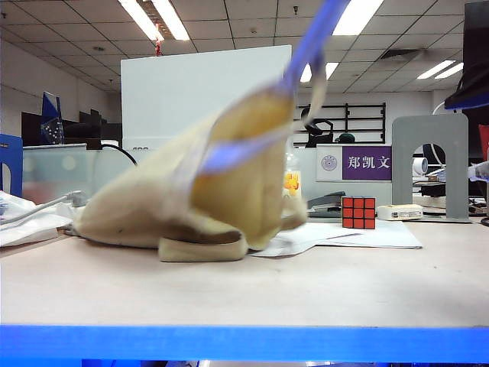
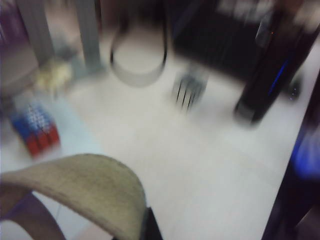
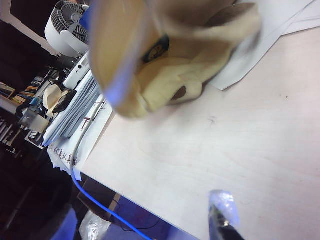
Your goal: Take the glasses case out of the canvas bag and put it on the table.
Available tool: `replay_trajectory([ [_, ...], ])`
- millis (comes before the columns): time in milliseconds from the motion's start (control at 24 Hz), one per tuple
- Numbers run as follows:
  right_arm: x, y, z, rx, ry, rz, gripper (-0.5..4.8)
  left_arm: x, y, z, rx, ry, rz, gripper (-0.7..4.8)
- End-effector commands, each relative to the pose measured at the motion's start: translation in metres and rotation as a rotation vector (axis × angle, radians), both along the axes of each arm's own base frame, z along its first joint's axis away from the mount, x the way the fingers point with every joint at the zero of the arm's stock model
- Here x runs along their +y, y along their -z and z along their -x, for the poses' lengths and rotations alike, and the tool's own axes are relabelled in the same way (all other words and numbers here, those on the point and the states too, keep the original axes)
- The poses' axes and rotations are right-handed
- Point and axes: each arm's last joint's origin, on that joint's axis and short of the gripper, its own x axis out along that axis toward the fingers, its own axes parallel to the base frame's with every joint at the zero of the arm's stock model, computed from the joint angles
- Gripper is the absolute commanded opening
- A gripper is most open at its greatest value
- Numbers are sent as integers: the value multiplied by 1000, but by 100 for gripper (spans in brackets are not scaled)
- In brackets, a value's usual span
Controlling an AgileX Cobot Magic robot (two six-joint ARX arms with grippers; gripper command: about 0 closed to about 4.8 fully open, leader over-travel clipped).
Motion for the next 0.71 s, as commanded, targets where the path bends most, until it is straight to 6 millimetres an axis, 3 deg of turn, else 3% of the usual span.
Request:
replay_trajectory([
  [42, 0, -3, 0, -35, -2, 13, 337, 13, -37, 15, -84, 54, 152, -6],
  [417, 0, -17, 0, -130, -30, 8, 334, 44, -79, 51, -67, 195, 294, -6],
  [543, 3, -25, 1, -143, -113, -24, 331, 46, -82, 53, -103, 201, 286, -6],
  [710, 12, -41, 6, -226, -286, -129, 302, 41, -71, 40, -59, 170, 267, -6],
])
